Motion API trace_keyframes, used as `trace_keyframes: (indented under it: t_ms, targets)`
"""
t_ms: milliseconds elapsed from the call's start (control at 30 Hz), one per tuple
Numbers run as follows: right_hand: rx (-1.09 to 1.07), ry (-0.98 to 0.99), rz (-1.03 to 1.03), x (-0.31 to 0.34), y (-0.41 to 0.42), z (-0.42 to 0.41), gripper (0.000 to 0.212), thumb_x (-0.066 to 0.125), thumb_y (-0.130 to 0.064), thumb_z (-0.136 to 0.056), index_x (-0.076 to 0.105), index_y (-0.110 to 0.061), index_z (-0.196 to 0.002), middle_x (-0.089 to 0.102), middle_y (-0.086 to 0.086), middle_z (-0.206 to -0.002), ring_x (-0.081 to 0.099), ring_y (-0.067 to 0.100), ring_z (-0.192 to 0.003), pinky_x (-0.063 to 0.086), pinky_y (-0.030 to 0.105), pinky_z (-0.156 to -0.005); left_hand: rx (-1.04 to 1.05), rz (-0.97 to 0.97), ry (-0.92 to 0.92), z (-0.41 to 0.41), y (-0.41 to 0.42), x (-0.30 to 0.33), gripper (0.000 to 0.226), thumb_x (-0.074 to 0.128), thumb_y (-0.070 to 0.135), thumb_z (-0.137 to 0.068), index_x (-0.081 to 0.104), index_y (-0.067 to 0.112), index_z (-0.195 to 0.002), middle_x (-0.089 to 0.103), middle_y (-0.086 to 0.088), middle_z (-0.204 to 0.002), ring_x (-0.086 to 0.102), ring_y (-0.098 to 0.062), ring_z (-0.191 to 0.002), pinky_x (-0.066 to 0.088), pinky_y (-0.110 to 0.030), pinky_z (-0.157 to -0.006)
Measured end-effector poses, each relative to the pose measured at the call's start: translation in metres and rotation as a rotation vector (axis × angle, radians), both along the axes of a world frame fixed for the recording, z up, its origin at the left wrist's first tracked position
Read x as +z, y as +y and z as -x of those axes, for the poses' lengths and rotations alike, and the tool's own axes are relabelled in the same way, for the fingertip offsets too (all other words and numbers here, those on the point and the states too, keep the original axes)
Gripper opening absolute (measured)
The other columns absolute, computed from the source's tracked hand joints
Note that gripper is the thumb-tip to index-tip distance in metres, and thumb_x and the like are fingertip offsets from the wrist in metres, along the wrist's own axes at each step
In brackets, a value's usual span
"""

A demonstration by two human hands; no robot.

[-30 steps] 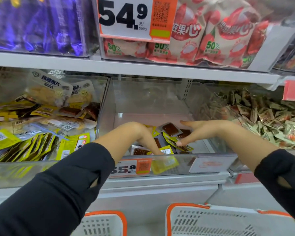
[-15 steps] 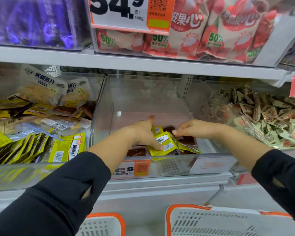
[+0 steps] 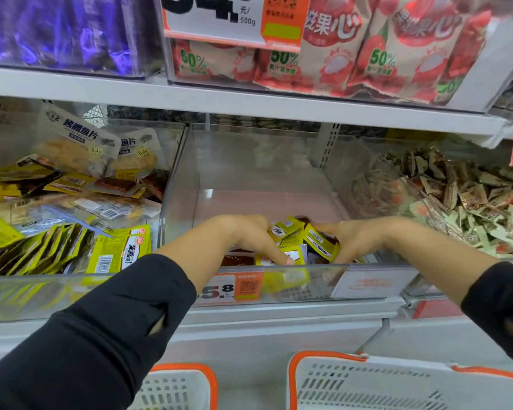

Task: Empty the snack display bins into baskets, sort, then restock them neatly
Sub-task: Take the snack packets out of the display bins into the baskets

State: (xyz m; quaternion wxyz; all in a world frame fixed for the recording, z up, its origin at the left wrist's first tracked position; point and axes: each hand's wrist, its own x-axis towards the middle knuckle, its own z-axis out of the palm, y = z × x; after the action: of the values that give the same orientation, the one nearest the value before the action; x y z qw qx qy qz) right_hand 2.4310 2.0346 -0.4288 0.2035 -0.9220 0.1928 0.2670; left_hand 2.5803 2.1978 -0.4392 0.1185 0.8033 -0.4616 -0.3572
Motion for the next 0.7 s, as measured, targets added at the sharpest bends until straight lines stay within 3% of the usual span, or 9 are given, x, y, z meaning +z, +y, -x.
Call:
trace_keyframes:
  t_ms: [100, 200, 233, 333, 400, 467, 500, 600, 700]
  targets:
    - [0.008, 0.029, 0.118, 0.008, 0.012, 0.000, 0.086, 0.080, -0.042, -0.075, 0.031, -0.036, -0.145, 0.046, -0.013, -0.131, 0.049, 0.010, -0.115, 0.038, 0.019, -0.090, -0.040, 0.003, -0.056, 0.001, 0.000, 0.002, 0.090, 0.075, 0.050, -0.077, 0.031, 0.017, -0.149, 0.032, -0.002, -0.151, 0.037, -0.023, -0.135, 0.035, -0.034, -0.110]
    - [0.056, 0.067, 0.128, 0.010, 0.016, 0.001, 0.075, 0.073, -0.038, -0.083, 0.032, -0.037, -0.146, 0.048, -0.011, -0.130, 0.054, 0.007, -0.098, 0.041, 0.013, -0.076, -0.065, 0.060, 0.020, 0.002, 0.002, 0.003, 0.104, 0.075, 0.050, -0.077, 0.013, 0.024, -0.155, 0.020, 0.002, -0.159, 0.025, -0.020, -0.144, 0.025, -0.033, -0.116]
    - [0.064, 0.086, 0.097, 0.013, 0.017, 0.003, 0.074, 0.072, -0.039, -0.083, 0.033, -0.038, -0.146, 0.048, -0.012, -0.132, 0.053, 0.005, -0.101, 0.040, 0.013, -0.079, -0.086, 0.059, 0.045, 0.004, 0.003, 0.004, 0.101, 0.073, 0.052, -0.078, 0.012, 0.030, -0.155, 0.017, 0.004, -0.160, 0.023, -0.019, -0.145, 0.022, -0.033, -0.117]
    - [0.001, 0.071, -0.018, 0.016, 0.014, 0.007, 0.062, 0.075, -0.043, -0.079, 0.049, -0.041, -0.136, 0.050, -0.015, -0.133, 0.052, 0.006, -0.115, 0.043, 0.025, -0.099, -0.123, 0.018, 0.049, 0.012, 0.003, 0.008, 0.072, 0.062, 0.059, -0.084, 0.035, 0.037, -0.147, 0.028, 0.006, -0.155, 0.028, -0.017, -0.142, 0.023, -0.032, -0.116]
    - [-0.074, -0.010, -0.055, 0.015, 0.012, 0.007, 0.061, 0.079, -0.038, -0.077, 0.049, -0.038, -0.130, 0.053, -0.010, -0.126, 0.058, 0.010, -0.106, 0.047, 0.032, -0.096, -0.034, 0.117, 0.103, 0.012, 0.001, 0.008, 0.048, 0.057, 0.059, -0.087, 0.063, 0.026, -0.121, 0.056, 0.003, -0.130, 0.051, -0.016, -0.122, 0.036, -0.028, -0.105]
    - [-0.080, -0.005, -0.042, 0.016, 0.009, 0.005, 0.094, 0.083, -0.049, -0.063, 0.033, -0.040, -0.142, 0.050, -0.007, -0.134, 0.058, 0.016, -0.113, 0.048, 0.037, -0.100, 0.078, 0.255, 0.045, 0.008, -0.001, 0.006, 0.037, 0.056, 0.054, -0.091, 0.065, 0.018, -0.094, 0.062, 0.001, -0.091, 0.057, -0.016, -0.089, 0.044, -0.024, -0.076]
    - [-0.061, 0.031, -0.037, 0.016, 0.008, 0.004, 0.107, 0.082, -0.056, -0.061, 0.023, -0.041, -0.148, 0.044, -0.008, -0.143, 0.052, 0.016, -0.123, 0.044, 0.036, -0.105, 0.124, 0.297, -0.037, 0.004, -0.001, 0.005, 0.035, 0.055, 0.050, -0.093, 0.061, 0.015, -0.096, 0.059, 0.000, -0.088, 0.055, -0.019, -0.087, 0.041, -0.025, -0.069]
    - [-0.155, -0.023, -0.138, 0.020, 0.015, -0.004, 0.094, 0.063, -0.063, -0.075, 0.014, -0.039, -0.152, 0.025, -0.015, -0.153, 0.028, 0.011, -0.141, 0.030, 0.033, -0.114, 0.216, 0.217, -0.232, -0.001, 0.000, 0.003, 0.054, 0.048, 0.049, -0.096, 0.047, 0.007, -0.130, 0.057, -0.010, -0.123, 0.052, -0.027, -0.115, 0.041, -0.030, -0.086]
    - [-0.198, -0.219, -0.070, 0.012, 0.017, -0.021, 0.084, 0.050, -0.064, -0.085, 0.015, -0.032, -0.154, 0.010, -0.012, -0.160, 0.012, 0.009, -0.147, 0.013, 0.031, -0.120, 0.103, -0.024, -0.158, 0.000, 0.000, 0.006, 0.074, 0.041, 0.064, -0.093, 0.044, 0.009, -0.141, 0.043, -0.013, -0.148, 0.042, -0.030, -0.133, 0.034, -0.036, -0.106]
